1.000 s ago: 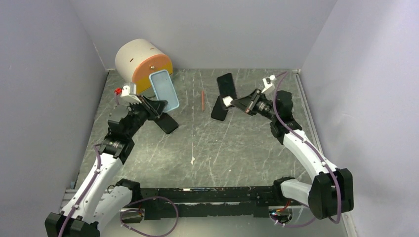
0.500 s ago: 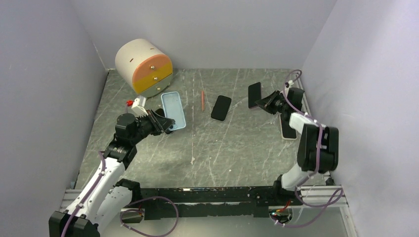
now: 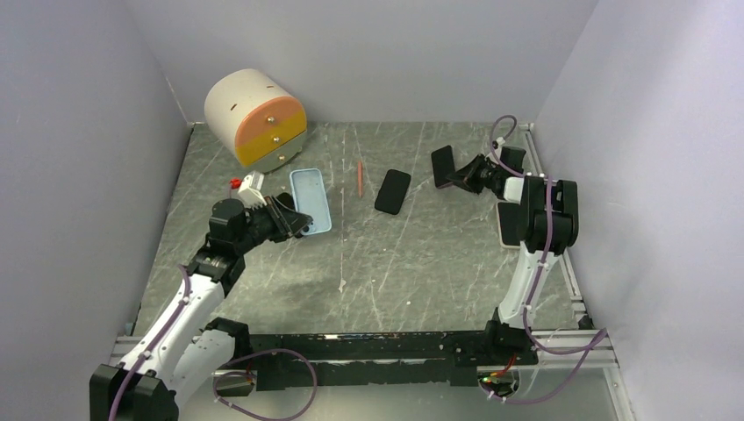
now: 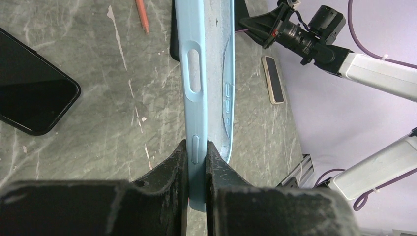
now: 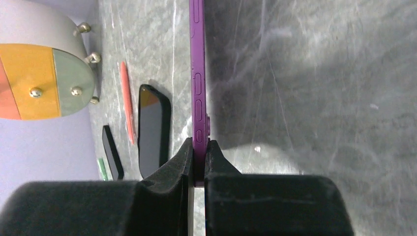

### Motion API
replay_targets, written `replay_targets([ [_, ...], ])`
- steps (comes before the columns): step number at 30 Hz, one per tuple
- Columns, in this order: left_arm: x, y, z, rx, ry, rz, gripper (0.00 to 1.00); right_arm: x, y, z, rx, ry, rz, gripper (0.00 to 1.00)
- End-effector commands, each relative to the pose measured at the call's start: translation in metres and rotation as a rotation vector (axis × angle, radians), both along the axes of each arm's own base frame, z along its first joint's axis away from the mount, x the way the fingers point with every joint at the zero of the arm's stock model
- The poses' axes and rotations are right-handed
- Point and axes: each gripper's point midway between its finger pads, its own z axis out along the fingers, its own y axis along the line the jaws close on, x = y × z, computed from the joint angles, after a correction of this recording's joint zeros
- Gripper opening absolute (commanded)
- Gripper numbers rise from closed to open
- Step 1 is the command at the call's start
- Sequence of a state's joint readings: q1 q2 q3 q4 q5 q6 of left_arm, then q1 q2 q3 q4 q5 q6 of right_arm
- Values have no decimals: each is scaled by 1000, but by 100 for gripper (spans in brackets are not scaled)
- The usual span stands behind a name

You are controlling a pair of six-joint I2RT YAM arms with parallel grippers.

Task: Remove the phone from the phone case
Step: Place the phone at the center of the board.

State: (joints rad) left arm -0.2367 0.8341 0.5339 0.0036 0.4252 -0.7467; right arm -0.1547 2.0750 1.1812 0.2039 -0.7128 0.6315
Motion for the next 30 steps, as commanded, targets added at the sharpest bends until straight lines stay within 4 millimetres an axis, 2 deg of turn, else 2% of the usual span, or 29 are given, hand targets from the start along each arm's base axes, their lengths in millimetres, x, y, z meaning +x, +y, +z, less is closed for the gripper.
replay_targets([
  [1,7,-4,29,-36,-80,-14,3,24,-1,17,16,-90,2,0],
  [8,8,-4,29,-36,-76,-12,3,21,1,-6,65,-27,-19,23],
  [10,7,-4,29,-37,-73,-10,2,18,0,-11,48,-10,-25,32],
  [17,5,-4,35,-36,-82,-17,2,4,-23,-21,-70,38,-68,56],
  [22,4,-5,37,-52,-83,-19,3,-8,-45,-17,-182,61,-111,65],
  [27,5,-6,38,-66,-83,-19,2,-28,-53,-8,-255,83,-142,73],
  [30,6,-7,39,-71,-81,-23,3,-39,-53,3,-270,75,-170,74],
])
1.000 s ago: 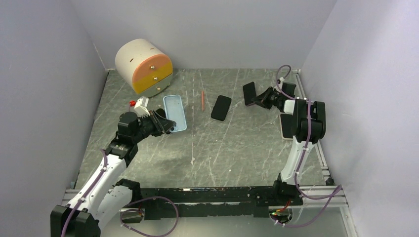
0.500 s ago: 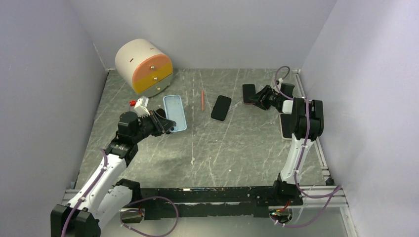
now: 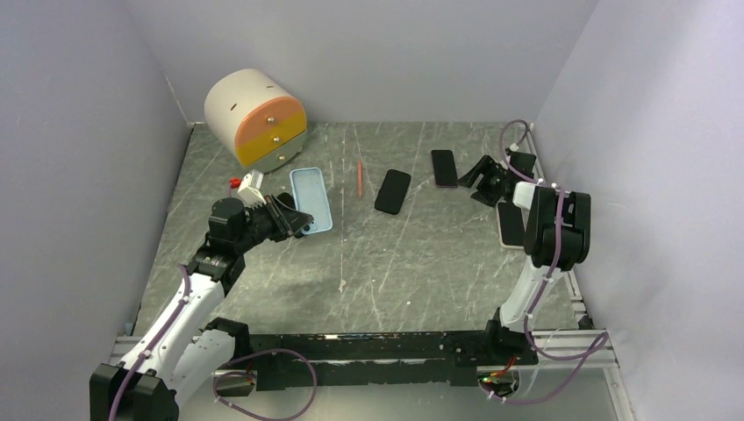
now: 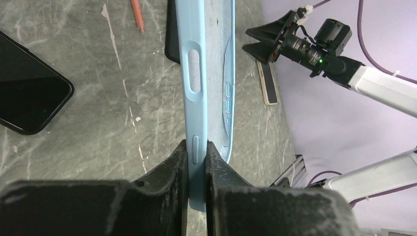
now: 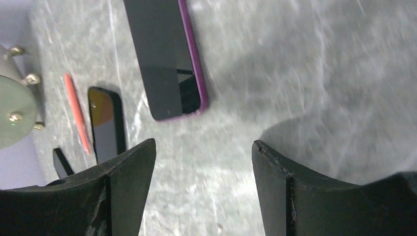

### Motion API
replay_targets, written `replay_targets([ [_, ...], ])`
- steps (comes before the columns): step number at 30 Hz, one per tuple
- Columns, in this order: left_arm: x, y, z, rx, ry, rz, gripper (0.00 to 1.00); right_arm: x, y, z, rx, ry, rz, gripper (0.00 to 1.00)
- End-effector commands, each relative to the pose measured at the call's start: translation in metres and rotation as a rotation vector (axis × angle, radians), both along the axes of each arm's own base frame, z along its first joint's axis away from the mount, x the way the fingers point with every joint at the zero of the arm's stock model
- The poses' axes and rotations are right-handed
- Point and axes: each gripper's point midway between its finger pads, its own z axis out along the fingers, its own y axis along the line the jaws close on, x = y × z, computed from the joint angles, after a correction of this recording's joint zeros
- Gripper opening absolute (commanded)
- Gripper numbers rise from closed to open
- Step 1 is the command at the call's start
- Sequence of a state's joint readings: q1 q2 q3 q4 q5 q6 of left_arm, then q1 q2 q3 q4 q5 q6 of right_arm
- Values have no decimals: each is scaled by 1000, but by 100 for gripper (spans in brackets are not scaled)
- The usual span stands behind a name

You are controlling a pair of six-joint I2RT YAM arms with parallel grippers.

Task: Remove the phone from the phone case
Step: Place the phone at the center of the board, then place the phone case at the center of the board.

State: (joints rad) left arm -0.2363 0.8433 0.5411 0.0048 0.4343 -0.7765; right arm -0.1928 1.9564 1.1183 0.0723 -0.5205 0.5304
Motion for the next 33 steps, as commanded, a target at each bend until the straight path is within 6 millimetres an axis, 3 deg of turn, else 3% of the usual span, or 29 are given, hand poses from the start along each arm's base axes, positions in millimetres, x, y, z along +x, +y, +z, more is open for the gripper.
replay_targets([
  [1,6,-5,37,-50,-99,-23,2,-25,-6,12,-87,19,-42,74],
  [8,9,-11,38,-63,-84,-46,3,-63,59,52,-110,-44,68,72],
  [17,13,-17,35,-76,-65,-76,2,-116,183,127,-51,-218,256,69],
  [23,13,-21,35,-80,-61,-96,2,-148,252,166,-9,-265,355,66],
  [28,13,-24,36,-89,-65,-111,2,-165,290,188,25,-293,411,64],
  [33,13,-28,38,-83,-76,-130,3,-174,316,195,58,-295,481,60],
])
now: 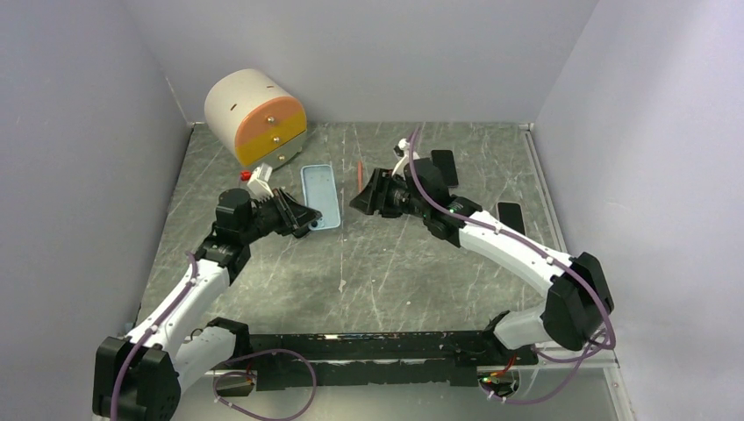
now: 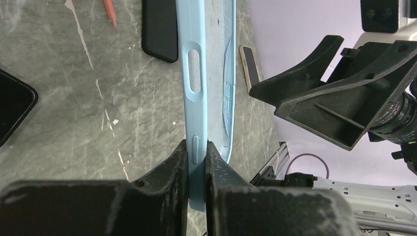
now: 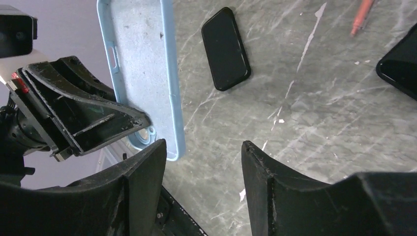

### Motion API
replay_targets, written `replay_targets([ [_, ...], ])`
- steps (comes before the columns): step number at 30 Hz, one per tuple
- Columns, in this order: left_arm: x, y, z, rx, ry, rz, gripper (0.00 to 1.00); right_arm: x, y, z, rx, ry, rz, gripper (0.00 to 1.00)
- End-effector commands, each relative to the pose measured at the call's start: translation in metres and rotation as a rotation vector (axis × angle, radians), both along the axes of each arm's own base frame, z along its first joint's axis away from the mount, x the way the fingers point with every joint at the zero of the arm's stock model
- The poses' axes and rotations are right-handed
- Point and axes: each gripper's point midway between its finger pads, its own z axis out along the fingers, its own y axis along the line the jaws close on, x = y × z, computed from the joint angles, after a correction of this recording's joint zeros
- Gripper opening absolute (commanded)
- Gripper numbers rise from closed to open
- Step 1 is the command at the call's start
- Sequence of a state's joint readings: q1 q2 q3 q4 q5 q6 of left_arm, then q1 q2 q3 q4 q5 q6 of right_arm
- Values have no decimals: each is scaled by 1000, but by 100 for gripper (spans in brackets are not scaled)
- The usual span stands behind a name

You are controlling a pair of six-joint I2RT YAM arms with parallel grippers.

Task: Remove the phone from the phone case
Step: Place the phone case at the center of the board.

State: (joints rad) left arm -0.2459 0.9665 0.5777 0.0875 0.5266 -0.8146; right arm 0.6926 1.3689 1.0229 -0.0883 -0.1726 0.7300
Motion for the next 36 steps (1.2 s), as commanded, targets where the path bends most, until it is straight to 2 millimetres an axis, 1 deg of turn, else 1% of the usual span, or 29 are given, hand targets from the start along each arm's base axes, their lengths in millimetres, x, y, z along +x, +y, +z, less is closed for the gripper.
replay_targets([
  [1,5,-10,37,-37,-114,-44,3,6,21,21,36,-30,9,59],
  [5,4,-16,39,-40,-124,-66,3,7,35,25,31,-47,32,54],
  [10,1,-23,41,-37,-141,-94,2,13,48,32,31,-66,57,47],
  [15,-3,-30,42,-42,-157,-115,3,11,59,27,34,-51,107,37],
  [18,-3,-32,43,-49,-164,-120,3,9,59,23,24,-47,123,27],
  [21,-3,-32,43,-47,-167,-119,2,7,57,21,2,-61,141,12],
  [24,-4,-30,42,-34,-167,-110,6,5,53,18,-33,-80,161,0],
  [26,-5,-28,40,-20,-164,-105,12,4,49,17,-62,-95,173,0],
  [30,-7,-24,38,-1,-162,-92,29,3,37,13,-124,-115,192,0],
  [33,-8,-20,36,18,-157,-75,47,2,22,7,-169,-108,200,0],
  [36,-7,-13,34,49,-163,-37,59,3,4,0,-210,-96,193,0],
])
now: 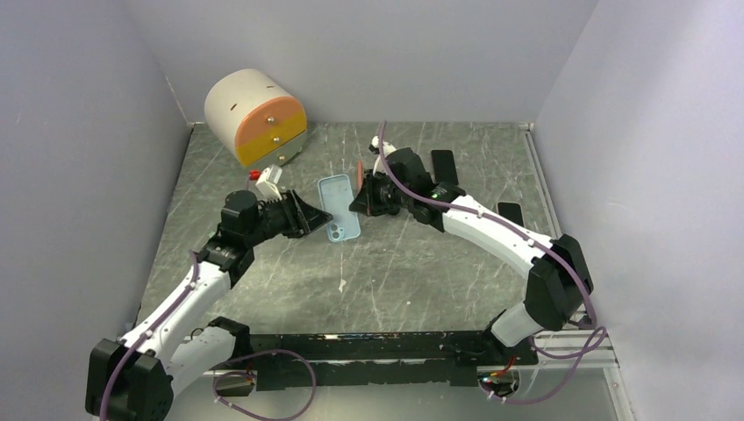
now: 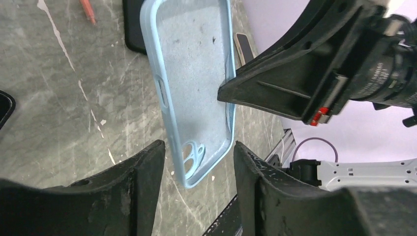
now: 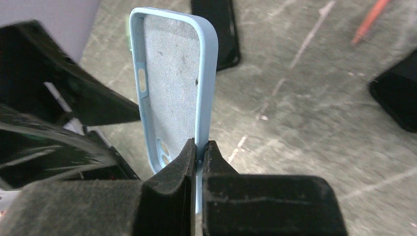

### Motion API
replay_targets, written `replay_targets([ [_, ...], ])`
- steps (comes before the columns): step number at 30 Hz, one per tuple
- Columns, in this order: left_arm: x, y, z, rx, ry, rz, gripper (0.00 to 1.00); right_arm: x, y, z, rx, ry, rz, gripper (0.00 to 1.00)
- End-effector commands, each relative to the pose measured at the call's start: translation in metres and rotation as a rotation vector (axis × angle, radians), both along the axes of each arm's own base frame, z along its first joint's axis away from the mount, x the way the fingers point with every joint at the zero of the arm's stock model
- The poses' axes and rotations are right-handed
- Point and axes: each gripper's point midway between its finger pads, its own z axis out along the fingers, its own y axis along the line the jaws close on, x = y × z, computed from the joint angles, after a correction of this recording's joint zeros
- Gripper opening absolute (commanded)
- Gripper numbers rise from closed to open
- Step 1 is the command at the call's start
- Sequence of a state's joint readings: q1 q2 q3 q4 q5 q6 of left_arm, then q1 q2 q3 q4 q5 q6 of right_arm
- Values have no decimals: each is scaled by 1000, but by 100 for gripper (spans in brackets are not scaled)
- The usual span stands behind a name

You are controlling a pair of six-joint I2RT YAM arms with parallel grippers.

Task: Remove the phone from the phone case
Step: Place the phone case at the center of the board.

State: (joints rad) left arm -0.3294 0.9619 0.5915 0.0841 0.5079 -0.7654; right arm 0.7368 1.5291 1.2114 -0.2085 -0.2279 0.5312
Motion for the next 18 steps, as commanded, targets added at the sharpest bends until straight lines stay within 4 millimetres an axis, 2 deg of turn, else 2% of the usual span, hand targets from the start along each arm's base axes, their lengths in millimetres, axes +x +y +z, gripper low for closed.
replay_targets([
  [1,6,10,28,25,-109,54,61,1,-34,8,-75,-42,7,0],
  [6,4,26,29,119,-137,109,69,2,-76,-13,-181,-5,9,0],
  [13,2,69,35,320,-227,240,78,19,-178,-61,-332,106,-116,0],
  [18,4,105,43,463,-317,378,90,33,-244,-89,-394,191,-207,0],
])
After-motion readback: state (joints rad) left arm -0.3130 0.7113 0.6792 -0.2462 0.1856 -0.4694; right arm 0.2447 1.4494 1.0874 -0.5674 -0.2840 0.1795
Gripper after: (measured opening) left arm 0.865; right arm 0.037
